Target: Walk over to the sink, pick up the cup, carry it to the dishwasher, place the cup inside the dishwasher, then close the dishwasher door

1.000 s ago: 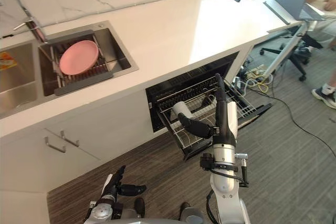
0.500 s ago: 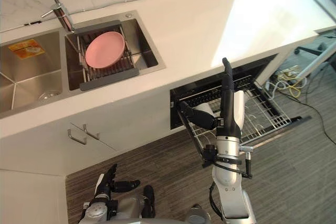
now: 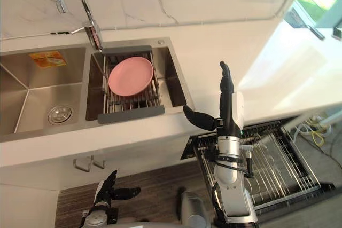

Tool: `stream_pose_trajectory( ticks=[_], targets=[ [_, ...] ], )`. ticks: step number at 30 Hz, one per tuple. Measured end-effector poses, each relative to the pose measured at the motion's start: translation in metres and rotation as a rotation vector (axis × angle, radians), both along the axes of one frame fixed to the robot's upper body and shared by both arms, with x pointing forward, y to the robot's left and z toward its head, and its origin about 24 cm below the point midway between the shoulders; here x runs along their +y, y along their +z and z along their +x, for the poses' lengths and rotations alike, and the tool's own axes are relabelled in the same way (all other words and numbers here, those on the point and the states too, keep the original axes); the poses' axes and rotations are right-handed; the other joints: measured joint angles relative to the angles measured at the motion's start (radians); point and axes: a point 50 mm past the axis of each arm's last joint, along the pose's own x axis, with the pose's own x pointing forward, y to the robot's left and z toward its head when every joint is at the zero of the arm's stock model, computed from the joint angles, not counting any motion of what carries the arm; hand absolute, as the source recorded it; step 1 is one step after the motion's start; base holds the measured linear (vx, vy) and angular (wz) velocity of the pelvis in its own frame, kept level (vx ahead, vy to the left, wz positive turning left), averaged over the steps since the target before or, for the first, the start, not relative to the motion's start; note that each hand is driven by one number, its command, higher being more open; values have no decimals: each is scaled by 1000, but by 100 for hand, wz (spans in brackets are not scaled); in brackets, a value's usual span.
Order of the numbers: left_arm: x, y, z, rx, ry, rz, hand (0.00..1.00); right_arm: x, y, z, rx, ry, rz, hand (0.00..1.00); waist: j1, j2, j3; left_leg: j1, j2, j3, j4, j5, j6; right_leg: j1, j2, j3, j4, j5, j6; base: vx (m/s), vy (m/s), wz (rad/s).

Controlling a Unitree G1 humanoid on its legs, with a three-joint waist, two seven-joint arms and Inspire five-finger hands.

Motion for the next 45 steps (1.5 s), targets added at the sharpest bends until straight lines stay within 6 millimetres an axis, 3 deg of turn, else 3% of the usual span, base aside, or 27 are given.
stream_pose_trajectory(
  ticks=[2, 11, 17, 24, 32, 33, 42, 45],
  targets=[
    [-7, 0, 1, -6, 2, -20, 100, -4, -1, -1, 9, -1, -20, 100, -2, 17, -9, -2, 17, -4, -58, 24, 1, 11, 9, -22, -29, 1, -2, 166, -96, 22],
    [-8, 0, 1, -3, -15, -15, 100, -6, 1, -7, 13, 10, -23, 100, -1, 20, -12, -15, 1, -97, -79, 95, -10, 173, -10, -125, -305, 106, 22, 69, 7, 37],
    [-1, -2, -3, 19, -28, 5, 100, -5, 4, -7, -2, 30, -29, 100, 3, 19, -13, -20, -6, -113, -79, 95, -9, 237, -17, -173, -390, 142, 28, 2, 27, 34],
    [1, -3, -7, 36, -44, 17, 100, -5, 4, -6, 3, 45, -45, 100, 3, 14, -17, -24, -8, -108, -83, 96, -9, 268, -10, -165, -465, 186, 29, -39, 2, 4],
    [1, -3, -7, 39, -63, 22, 100, -8, -2, -5, 33, 44, -63, 100, 2, 11, -20, -14, 22, -108, -158, 107, -1, 266, 24, -163, -516, 234, 8, -86, -35, 3],
    [-1, -6, -11, 63, -57, 9, 100, -15, -21, -3, 124, 36, -97, 100, -11, 32, -33, 2, 84, -93, -246, 151, -40, 237, 77, -153, -516, 246, -36, -45, -22, 1],
    [0, -8, -14, 76, -36, 2, 100, -11, -26, -5, 134, 14, -36, 100, -25, 38, -29, 20, 89, -52, -248, 146, -48, 238, 82, -123, -516, 246, -37, -2, 6, -11],
    [-1, -9, -15, 91, -37, -5, 100, -20, -36, -13, 186, -83, 26, 100, -30, 41, -29, 37, 91, -33, -250, 145, -50, 256, 82, -123, -515, 246, -36, -5, 15, 0]
  ],
)
